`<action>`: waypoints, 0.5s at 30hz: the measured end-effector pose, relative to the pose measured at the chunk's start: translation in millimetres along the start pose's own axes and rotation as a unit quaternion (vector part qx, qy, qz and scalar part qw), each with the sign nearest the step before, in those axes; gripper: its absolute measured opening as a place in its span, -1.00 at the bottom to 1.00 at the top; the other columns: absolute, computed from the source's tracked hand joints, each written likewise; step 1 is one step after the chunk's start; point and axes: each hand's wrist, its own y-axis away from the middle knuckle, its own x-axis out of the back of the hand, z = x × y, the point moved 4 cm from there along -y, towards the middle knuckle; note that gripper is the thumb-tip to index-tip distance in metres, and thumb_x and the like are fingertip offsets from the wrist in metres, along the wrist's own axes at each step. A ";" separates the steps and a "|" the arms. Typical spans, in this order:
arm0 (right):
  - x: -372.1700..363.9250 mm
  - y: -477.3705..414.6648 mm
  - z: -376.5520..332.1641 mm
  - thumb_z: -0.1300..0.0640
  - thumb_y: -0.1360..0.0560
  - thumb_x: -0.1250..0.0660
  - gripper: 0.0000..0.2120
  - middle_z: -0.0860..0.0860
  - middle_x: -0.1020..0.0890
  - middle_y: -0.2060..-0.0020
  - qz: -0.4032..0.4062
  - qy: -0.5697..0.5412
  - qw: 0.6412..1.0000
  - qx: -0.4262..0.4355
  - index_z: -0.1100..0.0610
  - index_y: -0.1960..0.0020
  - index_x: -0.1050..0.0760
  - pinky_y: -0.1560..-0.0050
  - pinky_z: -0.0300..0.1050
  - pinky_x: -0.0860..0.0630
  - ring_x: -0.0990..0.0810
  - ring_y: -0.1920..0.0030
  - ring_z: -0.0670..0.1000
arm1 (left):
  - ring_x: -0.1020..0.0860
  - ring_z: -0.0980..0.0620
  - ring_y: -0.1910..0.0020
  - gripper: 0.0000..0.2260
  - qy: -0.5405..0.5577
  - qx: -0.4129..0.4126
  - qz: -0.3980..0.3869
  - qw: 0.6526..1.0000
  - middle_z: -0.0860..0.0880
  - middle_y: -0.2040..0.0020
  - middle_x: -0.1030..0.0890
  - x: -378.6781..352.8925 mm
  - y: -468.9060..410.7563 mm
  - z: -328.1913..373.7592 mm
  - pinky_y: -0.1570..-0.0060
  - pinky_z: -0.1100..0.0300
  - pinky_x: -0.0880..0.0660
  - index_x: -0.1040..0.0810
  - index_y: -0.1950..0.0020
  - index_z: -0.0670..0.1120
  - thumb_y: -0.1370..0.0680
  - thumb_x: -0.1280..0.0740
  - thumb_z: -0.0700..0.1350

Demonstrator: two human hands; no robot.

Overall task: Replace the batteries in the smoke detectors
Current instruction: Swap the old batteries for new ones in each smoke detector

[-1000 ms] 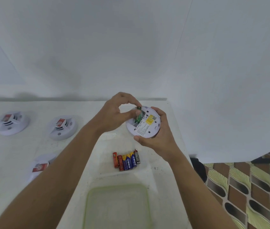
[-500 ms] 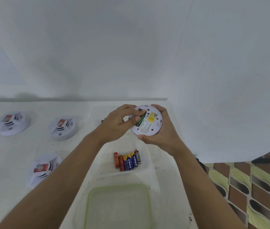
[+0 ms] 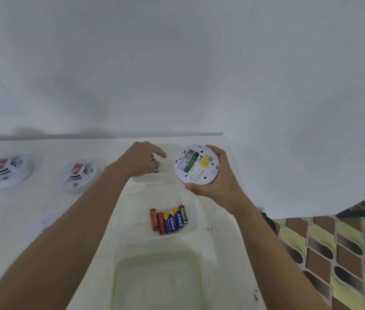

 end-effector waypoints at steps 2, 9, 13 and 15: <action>-0.1 0.0 0.6 0.42 -0.27 -0.61 -0.15 -0.12 -0.48 -0.26 0.000 0.002 1.000 -0.002 -0.08 -0.34 -0.25 -0.13 -0.08 -0.62 -0.51 -0.24 -0.23 | -0.51 0.09 0.06 -0.70 -0.062 0.003 -0.046 0.997 -0.01 -0.15 -0.62 -5.6 -4.0 1.2 0.05 0.29 -0.35 -0.64 -0.21 0.04 -0.51 -0.40 -0.22; -0.8 1.4 -1.1 0.31 -0.23 -0.61 -0.15 -0.07 -0.46 -0.28 0.020 -0.003 1.000 0.005 -0.01 -0.37 -0.25 -0.06 -0.04 -0.65 -0.50 -0.26 -0.17 | -0.49 0.04 -0.02 -0.69 -0.132 0.000 -0.103 0.986 0.01 -0.20 -0.59 -8.6 -12.0 0.4 0.01 0.26 -0.37 -0.65 -0.20 0.01 -0.53 -0.33 -0.25; 0.9 0.8 -0.4 0.44 -0.27 -0.61 -0.14 -0.06 -0.44 -0.27 0.029 0.003 1.000 0.010 0.06 -0.39 -0.23 -0.09 -0.13 -0.62 -0.49 -0.23 -0.24 | -0.52 0.04 0.03 -0.75 -0.147 -0.007 -0.119 0.982 0.03 -0.14 -0.62 -10.4 -15.9 0.6 0.07 0.26 -0.40 -0.69 -0.13 -0.01 -0.53 -0.34 -0.23; 1.4 1.4 0.7 0.45 -0.29 -0.59 -0.13 -0.06 -0.44 -0.29 0.027 0.000 1.000 0.007 0.10 -0.42 -0.21 -0.07 -0.14 -0.63 -0.49 -0.24 -0.24 | -0.54 0.09 0.05 -0.83 -0.133 -0.016 -0.108 0.985 0.08 -0.04 -0.64 -10.9 -17.1 0.6 0.09 0.28 -0.38 -0.71 -0.07 0.00 -0.53 -0.39 -0.16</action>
